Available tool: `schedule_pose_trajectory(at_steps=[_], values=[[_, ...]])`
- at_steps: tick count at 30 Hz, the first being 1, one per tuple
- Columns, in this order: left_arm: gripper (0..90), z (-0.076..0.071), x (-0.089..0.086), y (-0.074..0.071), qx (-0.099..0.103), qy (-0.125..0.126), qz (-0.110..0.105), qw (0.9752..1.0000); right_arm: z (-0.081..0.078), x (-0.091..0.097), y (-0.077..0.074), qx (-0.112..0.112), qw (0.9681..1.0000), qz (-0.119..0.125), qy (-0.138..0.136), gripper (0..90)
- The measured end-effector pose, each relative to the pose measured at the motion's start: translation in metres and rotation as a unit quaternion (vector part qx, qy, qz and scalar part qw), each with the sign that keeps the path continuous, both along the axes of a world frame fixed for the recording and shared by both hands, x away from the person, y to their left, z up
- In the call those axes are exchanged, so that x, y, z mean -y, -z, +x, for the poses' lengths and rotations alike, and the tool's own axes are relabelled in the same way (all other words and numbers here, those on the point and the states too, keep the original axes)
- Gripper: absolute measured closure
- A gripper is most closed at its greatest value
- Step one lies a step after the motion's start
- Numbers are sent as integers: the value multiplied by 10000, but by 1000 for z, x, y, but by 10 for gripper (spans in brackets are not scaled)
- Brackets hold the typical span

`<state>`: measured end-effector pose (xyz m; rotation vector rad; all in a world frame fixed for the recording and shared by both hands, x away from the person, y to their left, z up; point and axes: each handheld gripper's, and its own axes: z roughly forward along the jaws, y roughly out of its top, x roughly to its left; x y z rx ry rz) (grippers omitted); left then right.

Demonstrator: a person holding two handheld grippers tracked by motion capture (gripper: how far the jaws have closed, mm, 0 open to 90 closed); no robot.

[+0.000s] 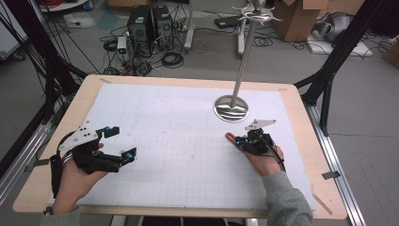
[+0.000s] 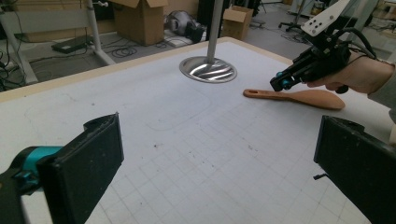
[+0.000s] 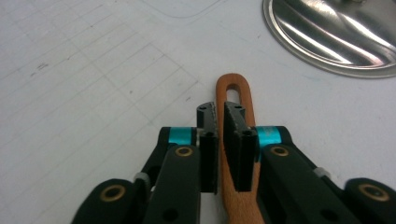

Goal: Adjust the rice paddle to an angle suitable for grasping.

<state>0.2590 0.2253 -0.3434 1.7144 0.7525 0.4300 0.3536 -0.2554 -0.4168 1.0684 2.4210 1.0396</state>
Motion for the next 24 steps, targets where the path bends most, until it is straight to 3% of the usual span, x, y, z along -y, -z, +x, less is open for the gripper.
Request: schedule_pose_trajectory(at_steps=[10, 18, 19, 24], values=[[19, 2, 2, 3, -55, 19, 33, 10000, -6, 17, 0, 13, 9996, -88, -252, 494], [19, 2, 2, 3, -60, 18, 51, 10000, -7, 25, 3, -73, 9997, -95, -213, 294], [19, 2, 3, 4, -65, 2, 48, 10000, -6, 27, 4, -101, 9997, -111, -200, 203], [19, 2, 3, 5, -86, 18, 59, 9999, -6, 32, 5, -269, 9994, -88, -221, 143]])
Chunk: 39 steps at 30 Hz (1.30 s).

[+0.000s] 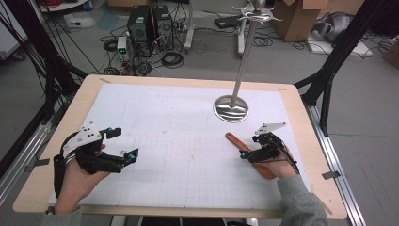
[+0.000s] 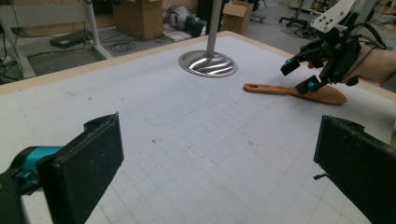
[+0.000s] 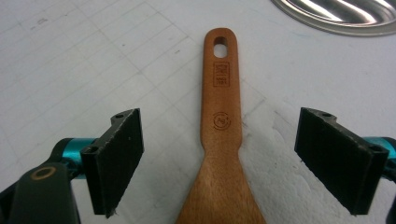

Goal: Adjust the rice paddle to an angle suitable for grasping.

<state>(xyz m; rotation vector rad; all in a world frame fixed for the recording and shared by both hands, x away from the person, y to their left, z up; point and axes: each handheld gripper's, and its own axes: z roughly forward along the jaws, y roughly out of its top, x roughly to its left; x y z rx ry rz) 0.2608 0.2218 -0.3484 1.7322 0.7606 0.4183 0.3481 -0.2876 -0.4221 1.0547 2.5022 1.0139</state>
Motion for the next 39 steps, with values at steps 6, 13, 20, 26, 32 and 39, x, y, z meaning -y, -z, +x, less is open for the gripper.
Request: schedule_pose_trajectory(at_steps=[6, 13, 20, 26, 32, 39], values=[[19, -1, -1, 1, -13, -16, 21, 10000, 0, 4, 0, 3, 10000, 77, 27, 143], [19, -3, -4, 2, -51, -71, 48, 10000, 2, 3, 2, -46, 10000, 18, 19, 146], [19, 1, 1, 3, -62, -18, 60, 10000, 4, 1, 2, -126, 9998, -165, -72, 152], [20, 7, 9, 2, -60, 111, 44, 9999, 13, -3, 3, -413, 9972, -606, -108, 192], [20, 11, 12, 3, -84, 164, 36, 9998, 17, -3, 5, -629, 9951, -757, -69, 234], [19, 9, 8, 2, -56, 116, 18, 9999, 18, -5, 3, -672, 9937, -893, -63, 295]])
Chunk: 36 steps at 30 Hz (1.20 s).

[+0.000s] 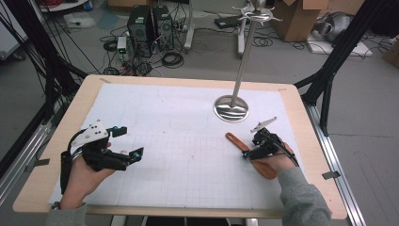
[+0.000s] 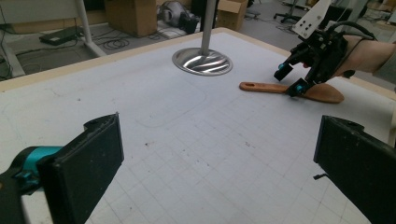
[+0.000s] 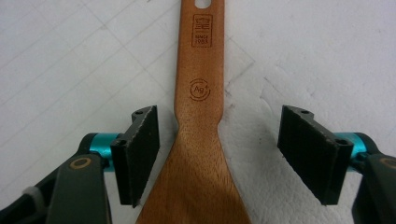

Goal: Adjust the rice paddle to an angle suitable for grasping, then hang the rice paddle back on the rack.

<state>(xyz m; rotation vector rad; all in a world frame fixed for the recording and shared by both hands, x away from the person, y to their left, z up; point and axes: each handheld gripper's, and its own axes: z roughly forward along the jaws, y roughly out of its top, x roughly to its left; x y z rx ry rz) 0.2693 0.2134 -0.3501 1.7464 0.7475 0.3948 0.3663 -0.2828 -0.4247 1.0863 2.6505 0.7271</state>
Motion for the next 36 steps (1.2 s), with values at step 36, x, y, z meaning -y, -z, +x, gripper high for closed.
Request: schedule_pose_trajectory(at_steps=[36], values=[[20, -3, -5, 1, -14, -71, 33, 10000, 14, -23, -10, -290, 9982, -452, -269, 540]])
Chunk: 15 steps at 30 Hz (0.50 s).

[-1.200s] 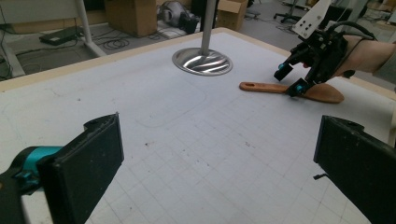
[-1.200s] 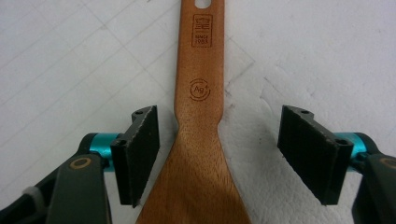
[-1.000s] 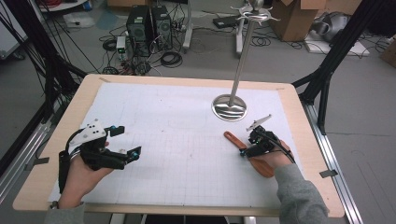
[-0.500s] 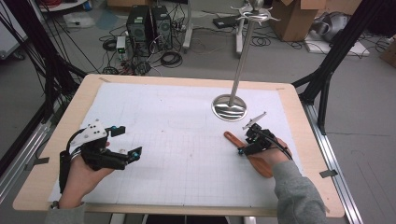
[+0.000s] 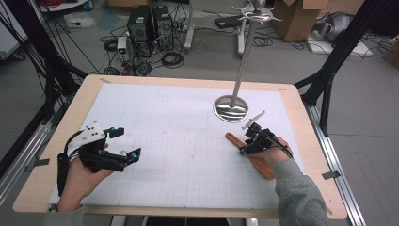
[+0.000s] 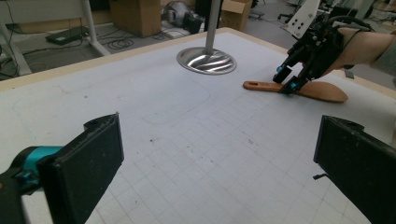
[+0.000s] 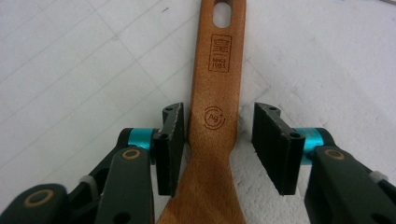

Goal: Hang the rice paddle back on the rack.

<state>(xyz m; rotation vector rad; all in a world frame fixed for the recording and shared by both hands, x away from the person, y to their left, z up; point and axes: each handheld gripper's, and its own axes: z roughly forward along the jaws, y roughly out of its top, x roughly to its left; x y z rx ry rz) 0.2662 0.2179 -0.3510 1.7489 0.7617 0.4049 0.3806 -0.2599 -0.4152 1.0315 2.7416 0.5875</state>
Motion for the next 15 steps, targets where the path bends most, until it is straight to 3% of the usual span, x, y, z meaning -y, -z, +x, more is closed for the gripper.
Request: schedule_pose_trajectory(at_steps=[5, 15], values=[[20, 0, 1, 1, -1, -3, 4, 10000, -1, -2, -1, 8, 9999, -3, -102, 625], [20, 1, -1, 1, -12, 1, -2, 10000, -6, -5, -4, 276, 9994, -165, -101, 644]])
